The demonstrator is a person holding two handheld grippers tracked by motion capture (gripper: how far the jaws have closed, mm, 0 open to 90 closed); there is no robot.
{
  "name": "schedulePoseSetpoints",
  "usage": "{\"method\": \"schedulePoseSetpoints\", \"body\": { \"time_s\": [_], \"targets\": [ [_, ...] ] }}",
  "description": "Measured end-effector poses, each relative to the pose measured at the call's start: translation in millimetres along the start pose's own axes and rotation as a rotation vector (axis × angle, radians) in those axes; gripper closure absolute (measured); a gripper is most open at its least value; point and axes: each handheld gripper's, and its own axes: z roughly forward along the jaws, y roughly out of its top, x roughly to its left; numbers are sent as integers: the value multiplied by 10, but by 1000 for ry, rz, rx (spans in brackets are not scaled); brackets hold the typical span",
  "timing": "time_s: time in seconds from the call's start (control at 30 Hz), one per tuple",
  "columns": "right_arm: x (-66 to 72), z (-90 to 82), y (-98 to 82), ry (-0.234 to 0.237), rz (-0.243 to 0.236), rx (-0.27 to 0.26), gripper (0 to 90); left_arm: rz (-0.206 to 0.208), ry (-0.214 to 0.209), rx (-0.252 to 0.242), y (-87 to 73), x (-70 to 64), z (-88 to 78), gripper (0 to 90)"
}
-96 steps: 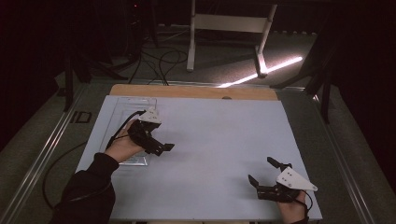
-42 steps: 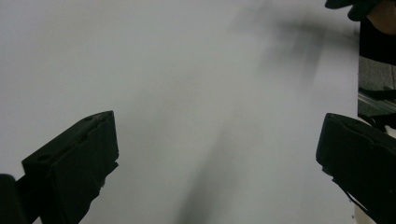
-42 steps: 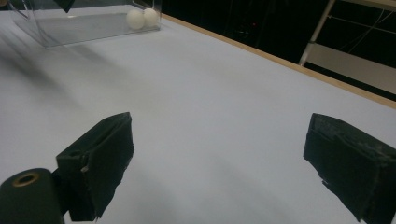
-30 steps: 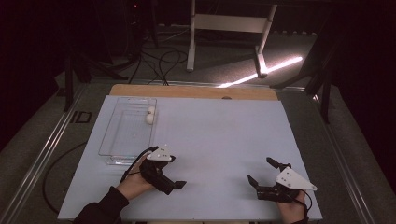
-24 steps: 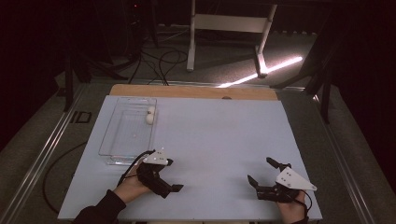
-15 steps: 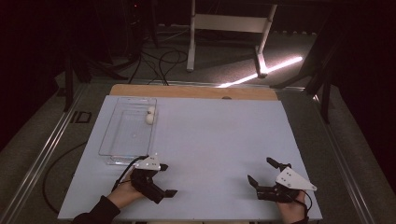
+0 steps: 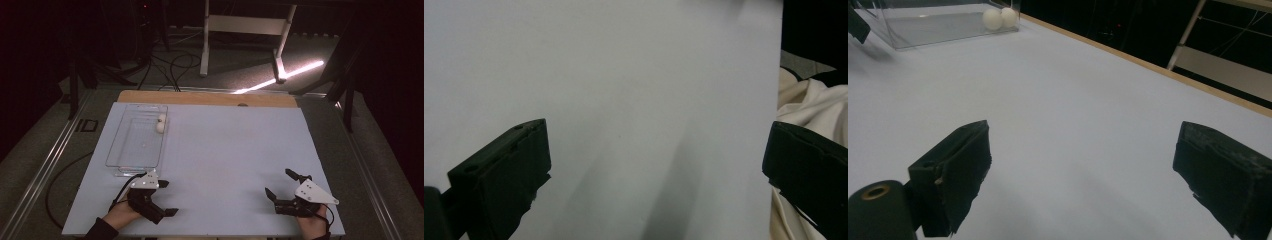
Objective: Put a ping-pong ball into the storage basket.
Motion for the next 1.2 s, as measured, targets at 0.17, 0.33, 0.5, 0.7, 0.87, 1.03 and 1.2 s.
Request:
{"method": "schedulePoseSetpoints", "body": {
  "time_s": [0.17, 0.33, 0.5, 0.7, 0.87, 1.03, 1.2],
  "targets": [
    [-2, -5, -1, 0, -2, 2, 84, -14, 11, -12, -73, 19, -63, 2],
    [-2, -5, -2, -1, -2, 3, 83, -23, 19, -14, -143, 39, -115, 2],
    [-2, -4, -3, -1, -4, 3, 83, -32, 37, -27, -195, 47, -184, 2],
    [-2, 0, -6, 0, -6, 6, 84, -43, 50, -35, -252, 56, -223, 2],
    [-5, 1, -11, 2, -8, 5, 83, -46, 49, -42, -266, 65, -245, 3],
    [-10, 1, -14, -1, -7, 6, 84, -42, 55, -53, -262, 59, -246, 3],
    [-4, 7, -15, 3, -11, 8, 83, -43, 56, -52, -255, 54, -225, 3]
  ]
}}
